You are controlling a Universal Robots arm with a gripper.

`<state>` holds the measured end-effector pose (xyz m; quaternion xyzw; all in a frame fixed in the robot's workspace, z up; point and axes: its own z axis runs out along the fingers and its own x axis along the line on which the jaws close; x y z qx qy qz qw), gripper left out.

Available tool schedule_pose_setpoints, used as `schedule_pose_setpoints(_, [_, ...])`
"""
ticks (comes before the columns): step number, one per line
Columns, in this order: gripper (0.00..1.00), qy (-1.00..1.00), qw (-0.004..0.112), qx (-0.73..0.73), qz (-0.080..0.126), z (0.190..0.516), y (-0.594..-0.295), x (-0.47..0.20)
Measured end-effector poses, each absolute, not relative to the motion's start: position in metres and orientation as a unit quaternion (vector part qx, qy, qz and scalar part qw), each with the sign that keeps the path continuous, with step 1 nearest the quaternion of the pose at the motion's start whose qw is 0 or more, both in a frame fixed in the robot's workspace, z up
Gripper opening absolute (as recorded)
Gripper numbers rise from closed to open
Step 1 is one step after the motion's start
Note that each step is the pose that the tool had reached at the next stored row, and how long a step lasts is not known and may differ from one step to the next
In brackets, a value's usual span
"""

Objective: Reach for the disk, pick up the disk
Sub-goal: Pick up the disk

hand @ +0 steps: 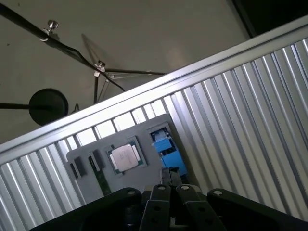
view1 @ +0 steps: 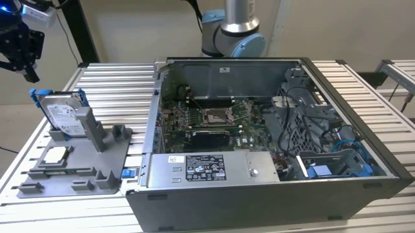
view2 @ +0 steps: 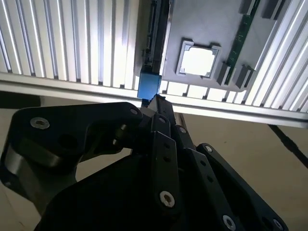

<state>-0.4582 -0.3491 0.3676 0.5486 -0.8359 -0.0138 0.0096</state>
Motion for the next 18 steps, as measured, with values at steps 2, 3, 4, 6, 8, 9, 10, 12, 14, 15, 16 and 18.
schedule_pose_setpoints(2, [0.00, -0.834, 0.008, 0.551, -0.013, 0.3677, -0.3490, -0.4582])
schedule_pose_setpoints(3, [0.00, -0.833, 0.007, 0.553, -0.012, 0.3676, -0.3491, -0.4582])
schedule_pose_setpoints(4, [0.00, -0.832, 0.006, 0.555, -0.012, 0.3675, -0.3491, -0.4582])
schedule_pose_setpoints(6, [0.00, -0.828, 0.006, 0.561, -0.011, 0.3675, -0.3491, -0.4581])
schedule_pose_setpoints(8, [0.00, -0.819, 0.006, 0.573, -0.011, 0.3675, -0.3491, -0.4581])
schedule_pose_setpoints(9, [0.00, -0.814, 0.006, 0.581, -0.011, 0.3676, -0.3491, -0.4581])
schedule_pose_setpoints(10, [0.00, -0.809, 0.006, 0.588, -0.011, 0.3676, -0.3491, -0.4581])
schedule_pose_setpoints(12, [0.00, -0.800, 0.005, 0.600, -0.010, 0.3677, -0.3491, -0.4580])
schedule_pose_setpoints(14, [0.00, -0.792, 0.001, 0.611, -0.007, 0.3675, -0.3490, -0.4581])
schedule_pose_setpoints(15, [0.00, -0.788, -0.001, 0.616, -0.005, 0.3673, -0.3491, -0.4581])
schedule_pose_setpoints(16, [0.00, -0.784, -0.003, 0.621, -0.003, 0.3672, -0.3491, -0.4581])
schedule_pose_setpoints(18, [0.00, -0.779, -0.005, 0.627, -0.002, 0.3671, -0.3491, -0.4580])
